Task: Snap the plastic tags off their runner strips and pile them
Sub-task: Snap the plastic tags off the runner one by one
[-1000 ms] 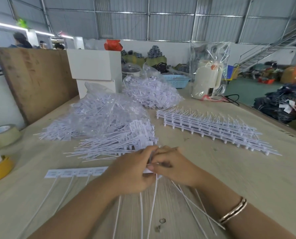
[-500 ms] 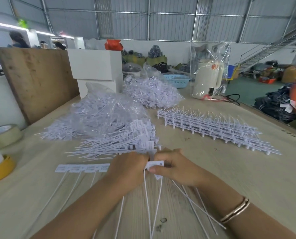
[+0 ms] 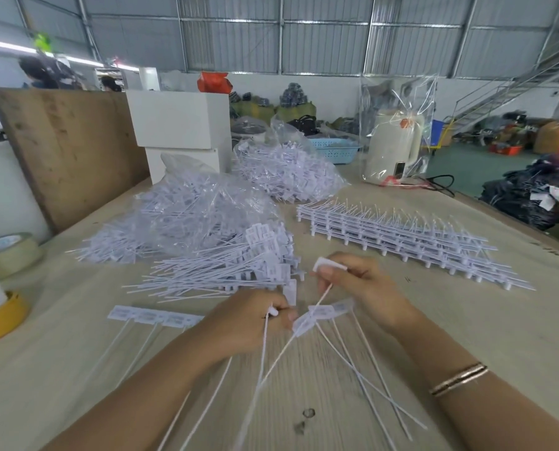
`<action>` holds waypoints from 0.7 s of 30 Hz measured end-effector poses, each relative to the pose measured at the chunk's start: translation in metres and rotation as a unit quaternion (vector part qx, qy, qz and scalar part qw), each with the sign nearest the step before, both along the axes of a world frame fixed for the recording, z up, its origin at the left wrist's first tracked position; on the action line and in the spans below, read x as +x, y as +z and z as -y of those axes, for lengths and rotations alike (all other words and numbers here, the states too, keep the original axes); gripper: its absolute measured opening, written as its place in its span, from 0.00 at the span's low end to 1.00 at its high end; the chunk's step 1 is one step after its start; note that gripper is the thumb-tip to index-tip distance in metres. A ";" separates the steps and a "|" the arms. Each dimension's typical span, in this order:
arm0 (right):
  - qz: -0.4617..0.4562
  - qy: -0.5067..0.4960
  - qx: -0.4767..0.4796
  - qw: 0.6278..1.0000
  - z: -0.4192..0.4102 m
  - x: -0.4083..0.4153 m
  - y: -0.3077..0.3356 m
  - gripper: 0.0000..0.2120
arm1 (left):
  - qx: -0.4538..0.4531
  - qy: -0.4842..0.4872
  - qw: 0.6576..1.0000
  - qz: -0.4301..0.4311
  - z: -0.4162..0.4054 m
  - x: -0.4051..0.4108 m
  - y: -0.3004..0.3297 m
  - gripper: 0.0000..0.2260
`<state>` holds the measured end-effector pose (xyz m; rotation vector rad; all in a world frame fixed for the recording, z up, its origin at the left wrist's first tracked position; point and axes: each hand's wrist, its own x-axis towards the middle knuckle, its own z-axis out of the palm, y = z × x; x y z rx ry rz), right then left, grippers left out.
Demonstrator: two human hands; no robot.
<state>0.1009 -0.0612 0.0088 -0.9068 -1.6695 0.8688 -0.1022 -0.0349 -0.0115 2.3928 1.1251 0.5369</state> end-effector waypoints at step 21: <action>0.339 -0.074 0.122 0.930 -0.001 -0.035 -0.010 0.09 | 0.186 0.023 0.982 -0.015 0.010 0.007 0.004 0.22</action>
